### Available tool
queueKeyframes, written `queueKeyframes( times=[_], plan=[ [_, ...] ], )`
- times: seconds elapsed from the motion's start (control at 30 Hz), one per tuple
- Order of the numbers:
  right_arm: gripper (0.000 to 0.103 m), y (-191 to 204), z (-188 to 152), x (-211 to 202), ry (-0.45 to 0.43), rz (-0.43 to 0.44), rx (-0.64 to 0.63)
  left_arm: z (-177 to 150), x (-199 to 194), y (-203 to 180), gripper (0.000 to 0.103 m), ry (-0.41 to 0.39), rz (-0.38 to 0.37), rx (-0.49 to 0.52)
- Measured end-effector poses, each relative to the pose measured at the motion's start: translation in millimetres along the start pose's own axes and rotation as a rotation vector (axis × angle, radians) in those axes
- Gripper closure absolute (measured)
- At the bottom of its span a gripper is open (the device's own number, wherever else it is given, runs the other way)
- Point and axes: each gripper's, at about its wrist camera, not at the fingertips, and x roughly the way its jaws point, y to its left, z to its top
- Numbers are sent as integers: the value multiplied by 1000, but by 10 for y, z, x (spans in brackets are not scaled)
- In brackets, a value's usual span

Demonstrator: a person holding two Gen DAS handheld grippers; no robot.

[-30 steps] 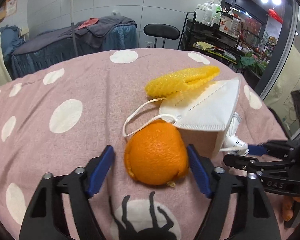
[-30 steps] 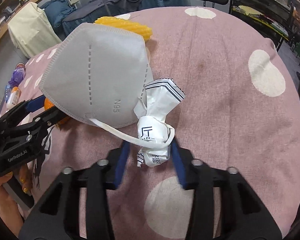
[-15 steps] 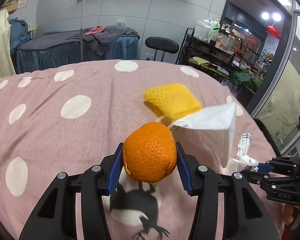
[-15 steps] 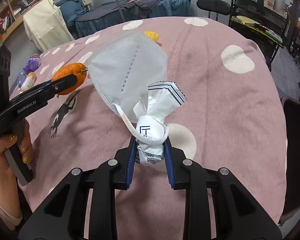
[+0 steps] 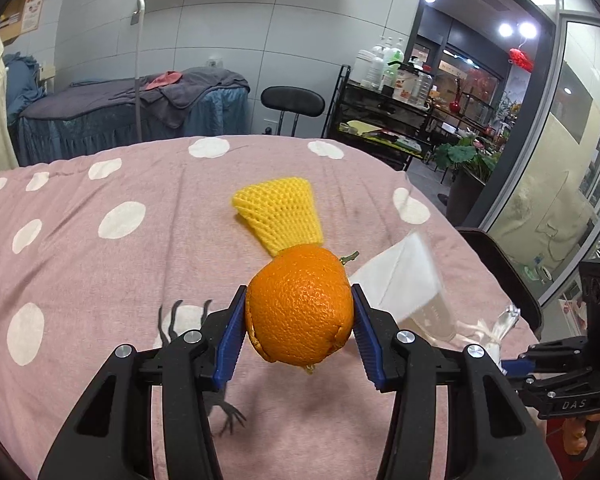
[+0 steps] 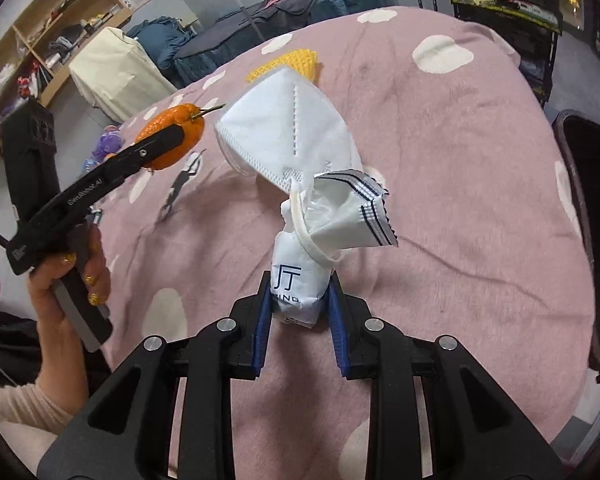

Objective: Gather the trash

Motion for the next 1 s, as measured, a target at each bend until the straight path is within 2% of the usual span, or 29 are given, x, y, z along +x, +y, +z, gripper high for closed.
queueKeyframes(
  times=[0.1, 0.13, 0.17, 0.2, 0.23, 0.27, 0.3, 0.33, 0.37, 0.43, 0.53, 0.57, 0.7, 0.87, 1.0],
  plan=[
    [76, -41, 15, -2, -5, 167, 70, -2, -26, -51, 54, -5, -9, -2],
    [76, -61, 31, 15, -5, 264, 112, 3, -41, -62, 54, -9, -10, -2],
    [76, -68, 47, 41, 0, 299, 137, 15, -61, -61, 54, -14, -9, 0],
    [76, -60, 61, 69, 10, 277, 140, 26, -81, -56, 54, -18, -6, 2],
    [74, -13, 70, 99, 11, 170, 104, 37, -100, -49, 54, -23, -4, 2],
    [65, 31, 73, 114, 6, 83, 69, 46, -118, -37, 54, -27, -2, 0],
    [55, 76, 72, 120, -3, 24, 39, 42, -136, -31, 54, -30, 0, 0],
    [36, 102, 72, 102, -16, 20, 28, 41, -152, -20, 54, -32, 4, 0],
    [23, 110, 74, 70, -30, 26, 30, 40, -161, -2, 54, -35, 12, 0],
    [22, 153, 99, -14, -62, -20, 15, 38, -168, 35, 54, -36, 19, -5],
    [22, 264, 189, -157, -141, -187, -45, 39, -154, 98, 54, -37, 19, -25],
    [22, 276, 241, -182, -159, -200, -48, 36, -156, 110, 54, -36, 19, -29],
    [20, 284, 396, -204, -171, -140, -57, 26, -140, 129, 54, -32, 11, -39],
    [19, 364, 710, 123, -160, -214, -93, 3, -128, 147, 54, -24, 1, -48],
    [20, 352, 887, 503, -106, -289, -111, -9, -119, 150, 54, -21, 8, -37]
  ],
)
